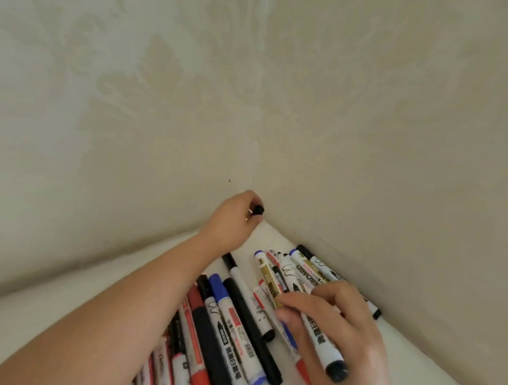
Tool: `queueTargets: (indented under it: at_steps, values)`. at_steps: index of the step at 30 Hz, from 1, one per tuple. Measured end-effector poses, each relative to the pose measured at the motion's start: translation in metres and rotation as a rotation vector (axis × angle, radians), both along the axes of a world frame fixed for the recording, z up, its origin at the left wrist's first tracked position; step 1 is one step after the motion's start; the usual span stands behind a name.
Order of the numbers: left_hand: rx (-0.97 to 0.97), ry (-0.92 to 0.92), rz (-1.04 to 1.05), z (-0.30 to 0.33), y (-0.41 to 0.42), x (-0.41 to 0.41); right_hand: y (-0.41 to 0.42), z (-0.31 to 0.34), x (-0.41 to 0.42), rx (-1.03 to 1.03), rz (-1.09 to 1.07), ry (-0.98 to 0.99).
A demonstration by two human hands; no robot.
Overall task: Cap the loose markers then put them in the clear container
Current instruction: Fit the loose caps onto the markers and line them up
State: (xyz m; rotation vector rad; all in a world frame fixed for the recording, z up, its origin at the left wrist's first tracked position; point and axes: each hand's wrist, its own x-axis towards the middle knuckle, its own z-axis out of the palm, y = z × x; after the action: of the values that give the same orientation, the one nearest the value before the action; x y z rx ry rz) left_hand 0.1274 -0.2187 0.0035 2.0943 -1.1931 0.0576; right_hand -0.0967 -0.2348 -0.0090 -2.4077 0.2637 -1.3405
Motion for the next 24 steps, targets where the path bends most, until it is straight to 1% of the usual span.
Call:
queueTargets:
  at_steps: [2, 4, 5, 8, 9, 10, 11, 13, 18, 24]
  values:
    - [-0.183, 0.247, -0.044, 0.016, 0.036, -0.027, 0.006, 0.005, -0.004, 0.083, 0.057, -0.003]
    - [-0.310, 0.417, -0.048, 0.023, 0.079, -0.053, 0.016, 0.012, -0.009, 0.239, 0.133, -0.025]
    - [-0.346, 0.465, -0.037, 0.024, 0.099, -0.063, 0.023, 0.016, -0.012, 0.379, 0.174, -0.049]
    - [-0.464, 0.659, 0.014, 0.016, 0.151, -0.086, 0.040, 0.024, -0.019, 0.965, 0.374, -0.192]
    - [-0.521, 0.751, 0.004, 0.012, 0.164, -0.091, 0.043, 0.025, -0.020, 1.100, 0.443, -0.216]
    - [-0.574, 0.843, -0.015, 0.008, 0.174, -0.094, 0.046, 0.026, -0.021, 1.183, 0.510, -0.211]
    - [-0.621, 0.919, -0.041, 0.003, 0.182, -0.098, 0.049, 0.026, -0.021, 1.233, 0.571, -0.189]
    - [-0.674, 0.966, -0.102, -0.006, 0.191, -0.103, 0.053, 0.025, -0.020, 1.285, 0.643, -0.148]
    - [-0.654, 0.944, -0.191, -0.009, 0.194, -0.114, 0.052, 0.018, -0.016, 1.328, 0.657, -0.082]
    - [-0.608, 0.856, -0.210, -0.011, 0.196, -0.115, 0.048, 0.014, -0.017, 1.323, 0.647, -0.061]
